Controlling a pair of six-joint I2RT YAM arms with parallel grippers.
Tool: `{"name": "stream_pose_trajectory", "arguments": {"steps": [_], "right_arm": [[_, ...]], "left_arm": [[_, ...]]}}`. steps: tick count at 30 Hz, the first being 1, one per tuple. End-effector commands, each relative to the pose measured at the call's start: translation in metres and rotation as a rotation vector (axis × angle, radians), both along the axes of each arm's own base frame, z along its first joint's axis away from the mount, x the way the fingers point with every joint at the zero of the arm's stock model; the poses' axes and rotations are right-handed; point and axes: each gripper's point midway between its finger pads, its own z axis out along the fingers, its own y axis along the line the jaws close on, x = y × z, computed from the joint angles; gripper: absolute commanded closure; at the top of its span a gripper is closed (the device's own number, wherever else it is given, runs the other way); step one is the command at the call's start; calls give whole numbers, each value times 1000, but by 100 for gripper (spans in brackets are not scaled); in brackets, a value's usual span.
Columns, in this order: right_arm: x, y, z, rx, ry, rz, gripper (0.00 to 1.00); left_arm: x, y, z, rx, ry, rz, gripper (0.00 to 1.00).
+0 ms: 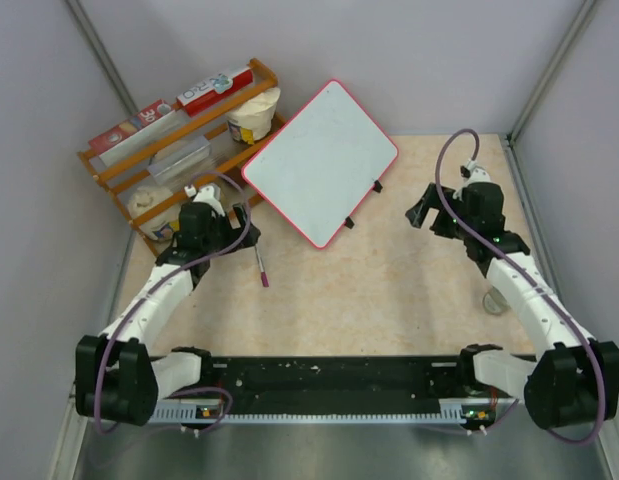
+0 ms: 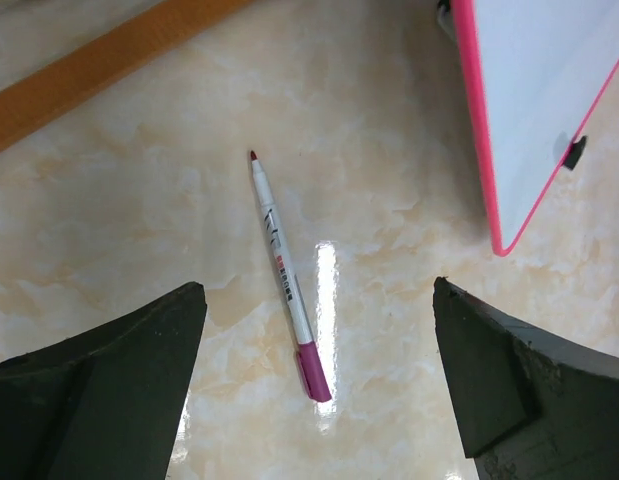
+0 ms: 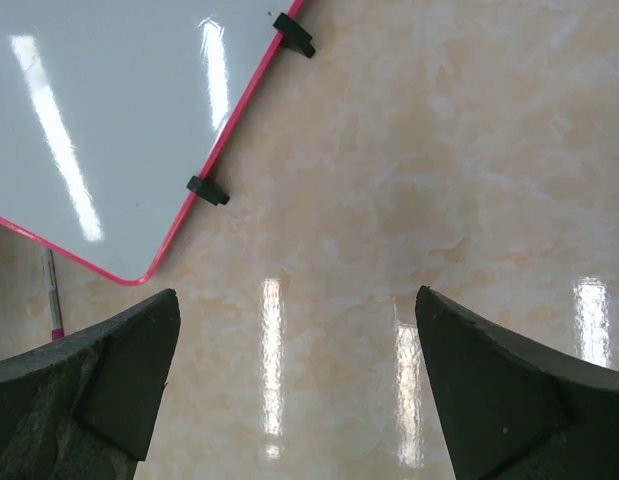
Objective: Write a sentence on the whiteboard
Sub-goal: Move the whiteboard stand to the center of the board.
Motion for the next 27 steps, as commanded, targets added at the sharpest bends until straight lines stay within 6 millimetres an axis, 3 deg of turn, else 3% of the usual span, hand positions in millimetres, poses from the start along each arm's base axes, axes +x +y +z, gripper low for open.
{"name": "stream_pose_trajectory", "arguments": {"steps": [1,7,12,15,17,22,23,25,27], "right_arm": [[7,13,9,13,-12,65,1],[15,30,-15,3,64,136,1],[28,56,-28,-4,108,217,2],[35,72,-25,-9,100,256,5],[42,84,-29,-16,98,283,8],[56,111,-42,-10,75,345,26],[59,116,-56,-17,98,356,29],[66,129,-60,-30,89,374,31],[70,139,-80,-58,120,382,32]], "left_arm": [[6,-10,-18,15,91,-73,2],[4,3,-55,92,305,-10,2],[6,-2,-69,89,367,-29,4],[5,0,-78,121,415,-20,6],[3,2,-82,146,442,-17,5],[2,-2,-83,148,449,-25,6],[2,-2,-83,148,446,-25,5],[1,-3,-80,143,437,-30,5],[0,-5,-78,137,432,-43,5]]}}
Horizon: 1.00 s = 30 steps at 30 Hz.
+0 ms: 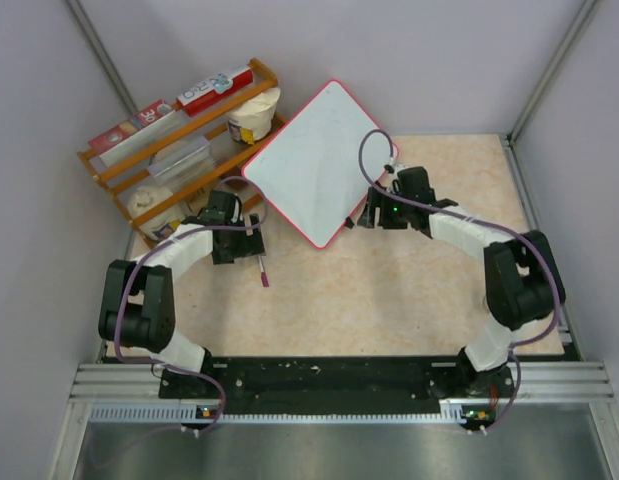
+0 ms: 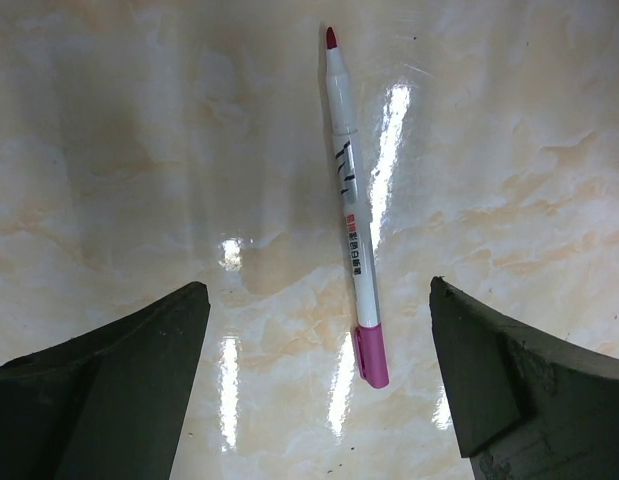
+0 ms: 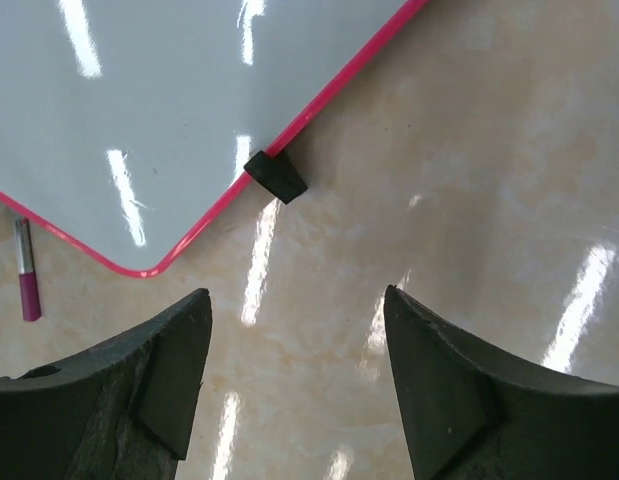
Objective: Write a sentence on the whiteboard
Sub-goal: Move the whiteboard stand to the center of the board.
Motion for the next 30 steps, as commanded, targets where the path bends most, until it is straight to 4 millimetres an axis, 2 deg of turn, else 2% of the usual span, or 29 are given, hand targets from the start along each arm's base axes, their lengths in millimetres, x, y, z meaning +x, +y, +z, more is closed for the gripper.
{"name": "stream_pose_trajectory", "arguments": {"steps": [1,2,4,10,16,24,30], "right_arm": [[28,33,6,-7,-87,48,32],[30,36,-5,-15,-69,52,32],[35,43,-6,-12,-75,48,32],[43,49,-23,-27,-79,41,32],[51,57,-41,-40,-69,51,40],[54,65,-47,-19,-88,84,51],[57,73,-44,10,-111,117,56]], "left_arm": [[8,-3,19,-9,-58,-23,5],[7,-5,20,-17,-60,-35,5],[6,-7,23,-29,-70,-46,5],[3,-13,26,-61,-84,-66,5],[4,-14,29,-70,-86,-65,4],[7,-19,28,-96,-71,-69,4],[7,-18,28,-87,-72,-70,4]]}}
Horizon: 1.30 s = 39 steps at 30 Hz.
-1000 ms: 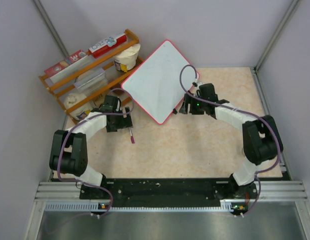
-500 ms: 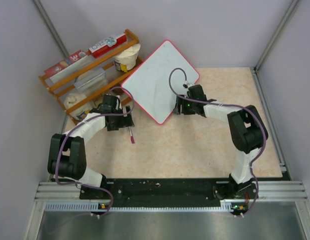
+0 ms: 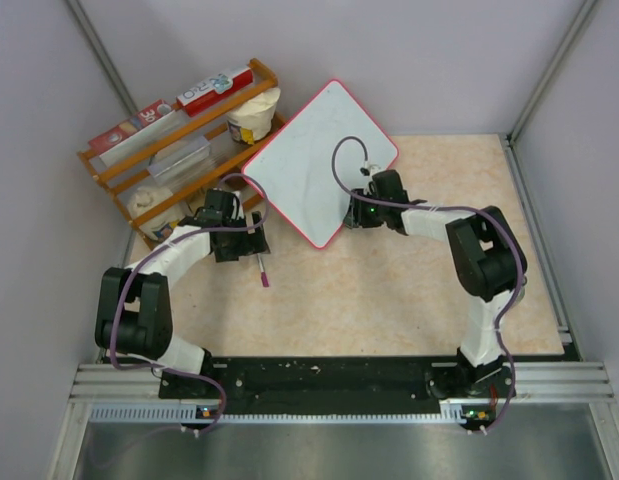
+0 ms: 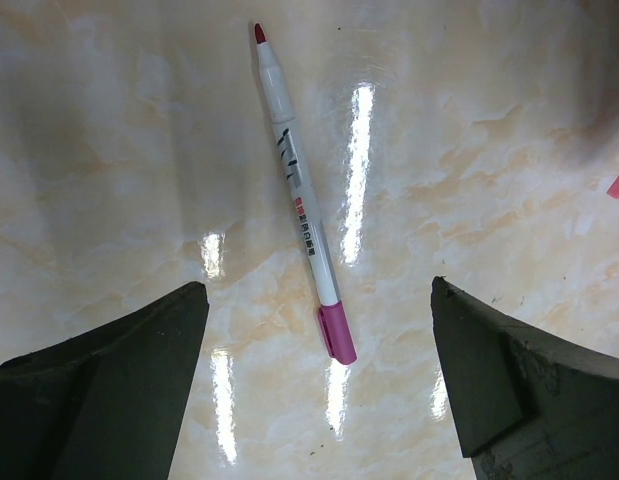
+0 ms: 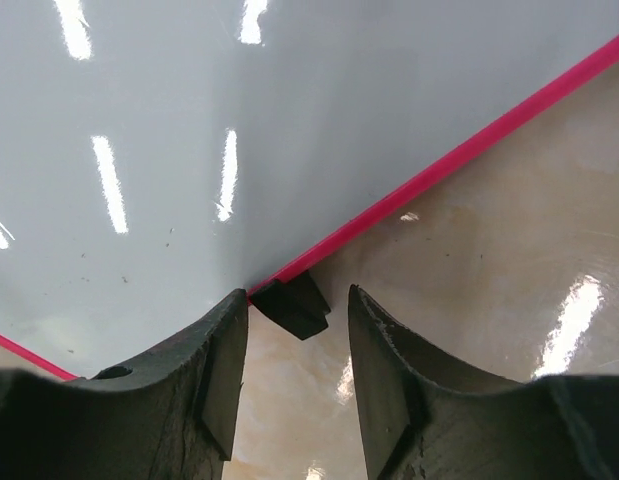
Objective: Write a sentence on the whiteboard
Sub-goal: Move the whiteboard stand to the center of the board.
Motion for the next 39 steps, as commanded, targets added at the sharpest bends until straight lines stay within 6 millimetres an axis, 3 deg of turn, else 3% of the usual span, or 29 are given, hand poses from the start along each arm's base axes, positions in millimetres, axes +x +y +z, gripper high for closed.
{"name": "stream_pose_trajectory", "arguments": {"steps": [1,4,18,30,39], "right_arm": [[16,22,17,52,-87,64,57],[17,25,15,50,-89,73,60],[-5,21,-7,-5,-60,75,96],[-42,11,-3,24,-39,59,100],[-96,23,-11,80,29,74,100]], "left_arm": [[9,-3,11,-13,-38,-3,4],[7,-2,9,-11,-32,-1,5],[0,-1,2,-9,-20,1,6],[-11,-2,-2,-27,-24,1,6],[-22,-1,-4,-36,-30,7,6]]}}
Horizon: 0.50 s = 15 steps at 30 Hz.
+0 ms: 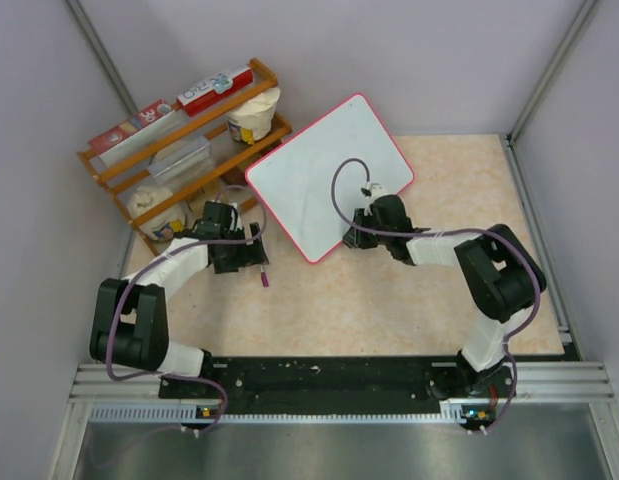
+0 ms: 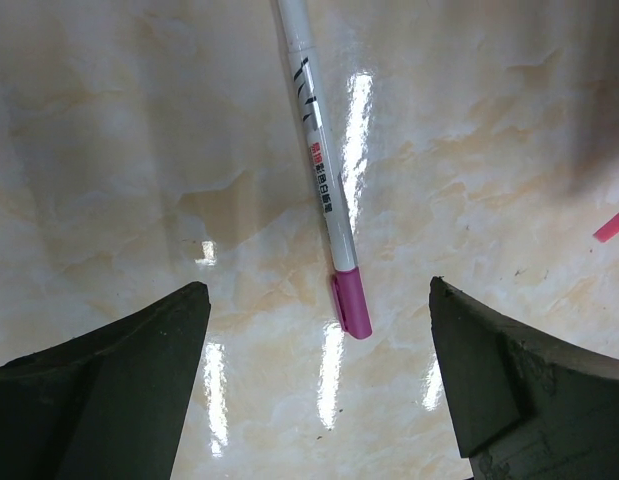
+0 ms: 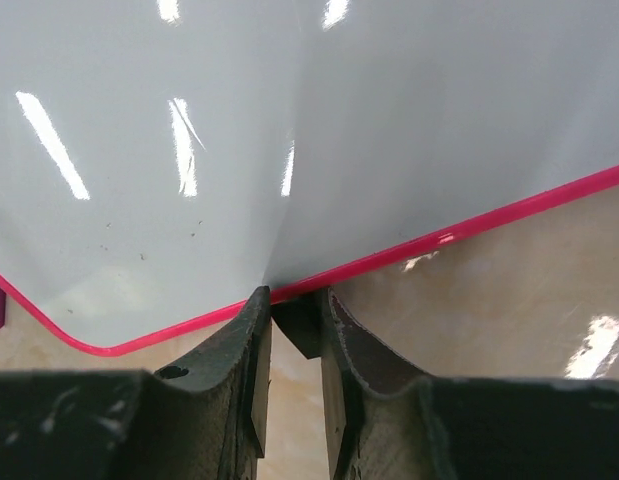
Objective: Write a sentence on the whiteboard
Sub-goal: Move the whiteboard stand to the center of the board.
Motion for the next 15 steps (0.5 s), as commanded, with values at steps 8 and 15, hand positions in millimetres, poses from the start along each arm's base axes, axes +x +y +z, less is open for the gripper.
{"name": "stream_pose_trajectory", "arguments": {"steps": [8,15], "right_arm": [[-76,47,-2,82,145,99,96],[-70,51,10,46,150,72,85]], "left_arm": [[-5,2,8,-3,-55,9,7],[-9,5,10,6,-71,13,7]]}}
